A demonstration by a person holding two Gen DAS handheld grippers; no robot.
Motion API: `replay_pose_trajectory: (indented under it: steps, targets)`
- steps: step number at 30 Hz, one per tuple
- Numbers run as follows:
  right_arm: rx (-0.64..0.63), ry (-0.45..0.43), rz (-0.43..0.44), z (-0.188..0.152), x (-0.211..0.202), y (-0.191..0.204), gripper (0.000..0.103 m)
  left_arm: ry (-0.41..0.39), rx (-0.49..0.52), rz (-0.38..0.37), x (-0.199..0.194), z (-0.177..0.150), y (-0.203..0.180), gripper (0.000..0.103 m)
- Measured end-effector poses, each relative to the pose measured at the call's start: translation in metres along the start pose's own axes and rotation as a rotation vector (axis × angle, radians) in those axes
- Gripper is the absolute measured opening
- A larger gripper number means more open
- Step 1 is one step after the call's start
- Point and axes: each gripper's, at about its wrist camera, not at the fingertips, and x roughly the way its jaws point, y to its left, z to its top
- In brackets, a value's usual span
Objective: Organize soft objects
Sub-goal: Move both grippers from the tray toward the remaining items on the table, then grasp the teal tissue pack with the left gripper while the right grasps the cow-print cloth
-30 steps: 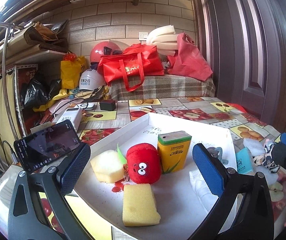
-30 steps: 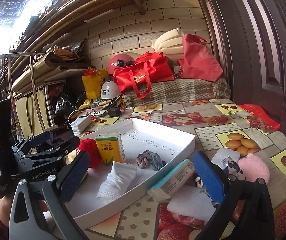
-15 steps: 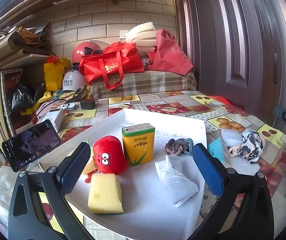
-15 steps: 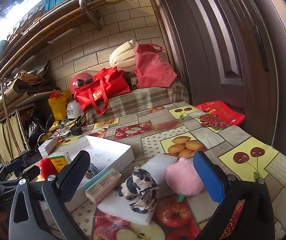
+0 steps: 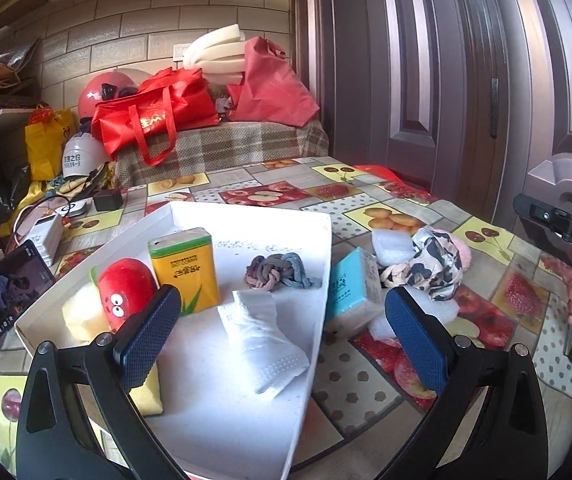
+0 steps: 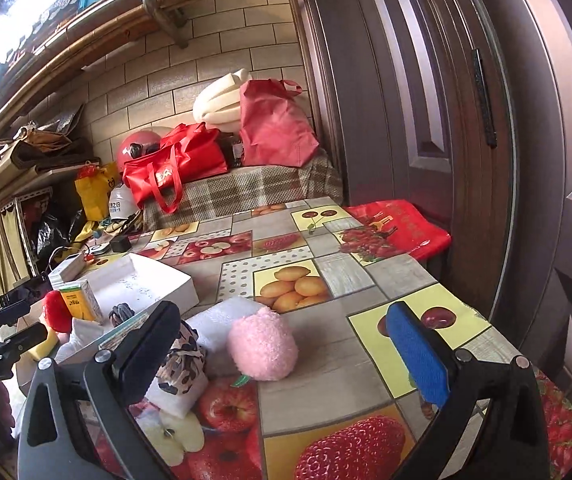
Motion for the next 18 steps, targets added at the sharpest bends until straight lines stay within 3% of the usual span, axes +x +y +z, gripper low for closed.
replay_pose_trajectory:
  steps: [2,5,9,15,18]
  targets:
    - [-0.039,0.022,0.032,-0.001,0.004,0.007,0.103,0.036,0.059,-0.049,0.006,0.001,-0.016,0.103]
    - [-0.119,0.081,0.084,-0.003,0.014,0.023,0.103,0.076,0.115,-0.055,0.013,0.001,-0.032,0.102]
    - [-0.207,0.165,0.189,-0.008,0.035,0.051,0.103,0.101,0.080,-0.079,0.019,0.002,-0.028,0.102]
    - [-0.331,0.193,0.221,-0.006,0.060,0.096,0.102,0.019,-0.038,-0.103,0.001,0.001,-0.007,0.102]
    - [-0.410,0.233,0.228,-0.012,0.070,0.112,0.102,0.006,-0.031,-0.101,-0.002,0.002,-0.009,0.102]
